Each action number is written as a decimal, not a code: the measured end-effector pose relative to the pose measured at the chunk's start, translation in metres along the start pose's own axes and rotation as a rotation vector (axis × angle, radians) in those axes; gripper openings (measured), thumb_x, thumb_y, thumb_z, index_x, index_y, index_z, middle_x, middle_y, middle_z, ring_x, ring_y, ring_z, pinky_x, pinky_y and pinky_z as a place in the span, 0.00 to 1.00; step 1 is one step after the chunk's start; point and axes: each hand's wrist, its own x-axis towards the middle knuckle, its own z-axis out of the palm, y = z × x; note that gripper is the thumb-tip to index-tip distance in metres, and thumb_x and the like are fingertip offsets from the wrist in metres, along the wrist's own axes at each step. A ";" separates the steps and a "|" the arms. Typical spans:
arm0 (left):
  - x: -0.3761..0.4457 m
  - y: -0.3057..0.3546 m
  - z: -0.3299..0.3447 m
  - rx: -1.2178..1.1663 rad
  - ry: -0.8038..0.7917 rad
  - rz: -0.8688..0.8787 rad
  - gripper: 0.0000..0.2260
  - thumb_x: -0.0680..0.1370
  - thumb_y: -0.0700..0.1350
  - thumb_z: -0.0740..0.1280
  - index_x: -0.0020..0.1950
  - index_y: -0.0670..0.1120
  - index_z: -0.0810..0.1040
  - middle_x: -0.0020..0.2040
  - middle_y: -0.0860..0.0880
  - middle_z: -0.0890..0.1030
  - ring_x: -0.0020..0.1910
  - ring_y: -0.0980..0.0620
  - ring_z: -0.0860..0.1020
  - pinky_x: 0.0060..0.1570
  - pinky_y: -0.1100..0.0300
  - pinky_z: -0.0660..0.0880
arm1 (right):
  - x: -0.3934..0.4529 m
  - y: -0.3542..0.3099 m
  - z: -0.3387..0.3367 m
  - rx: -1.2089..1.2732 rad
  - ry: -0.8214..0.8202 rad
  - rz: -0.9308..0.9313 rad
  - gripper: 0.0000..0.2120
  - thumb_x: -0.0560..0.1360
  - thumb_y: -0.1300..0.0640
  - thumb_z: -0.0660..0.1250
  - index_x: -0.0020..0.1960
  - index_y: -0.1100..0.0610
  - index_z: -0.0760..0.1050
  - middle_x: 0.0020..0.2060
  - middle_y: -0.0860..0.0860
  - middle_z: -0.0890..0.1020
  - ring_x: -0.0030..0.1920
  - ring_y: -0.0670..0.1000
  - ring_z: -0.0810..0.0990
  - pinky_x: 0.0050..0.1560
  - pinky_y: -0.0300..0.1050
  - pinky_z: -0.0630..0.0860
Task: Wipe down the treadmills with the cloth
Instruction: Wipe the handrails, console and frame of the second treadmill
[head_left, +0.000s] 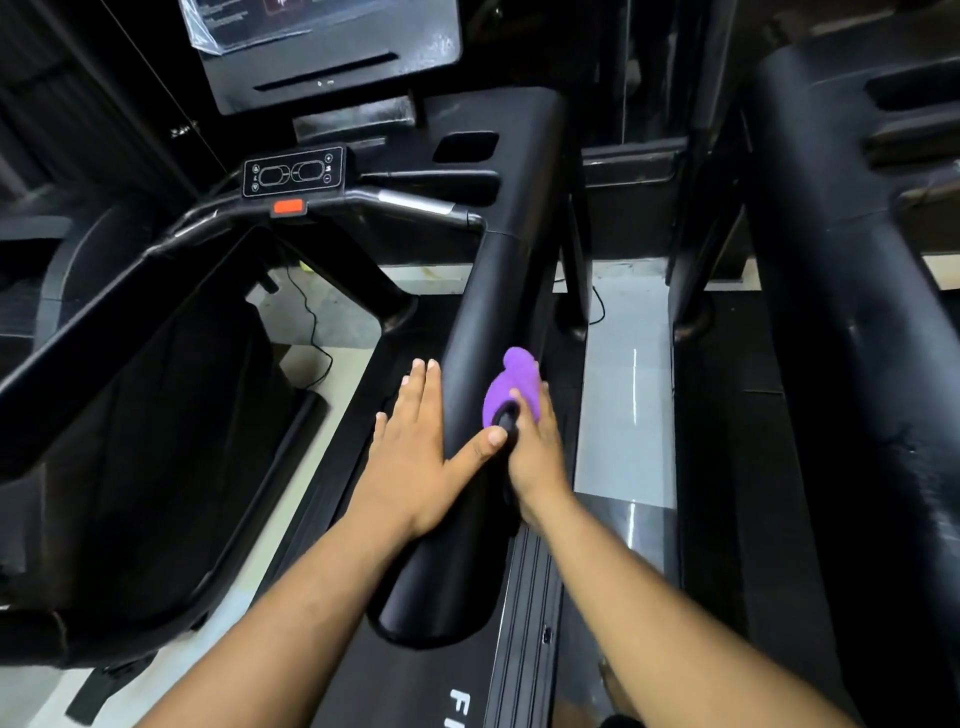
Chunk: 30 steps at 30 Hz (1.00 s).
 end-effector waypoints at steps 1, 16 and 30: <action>0.000 0.000 0.000 0.009 -0.006 -0.002 0.59 0.63 0.86 0.40 0.83 0.49 0.39 0.83 0.52 0.40 0.82 0.56 0.39 0.80 0.43 0.48 | 0.024 -0.005 0.001 0.028 0.043 0.081 0.40 0.73 0.31 0.58 0.82 0.45 0.59 0.81 0.45 0.61 0.80 0.46 0.59 0.80 0.49 0.56; 0.053 0.013 -0.013 0.002 -0.028 -0.053 0.53 0.67 0.82 0.42 0.83 0.50 0.37 0.83 0.54 0.37 0.81 0.58 0.37 0.79 0.44 0.39 | 0.152 -0.089 0.015 -0.618 -0.134 -0.113 0.29 0.81 0.37 0.60 0.79 0.31 0.55 0.83 0.44 0.44 0.82 0.62 0.41 0.80 0.61 0.47; 0.139 0.034 -0.018 -0.044 0.028 0.026 0.52 0.69 0.81 0.46 0.83 0.50 0.38 0.84 0.53 0.41 0.82 0.56 0.42 0.80 0.40 0.47 | 0.209 -0.105 0.011 -0.660 -0.191 -0.125 0.28 0.82 0.38 0.60 0.80 0.32 0.55 0.83 0.46 0.44 0.82 0.62 0.38 0.80 0.58 0.42</action>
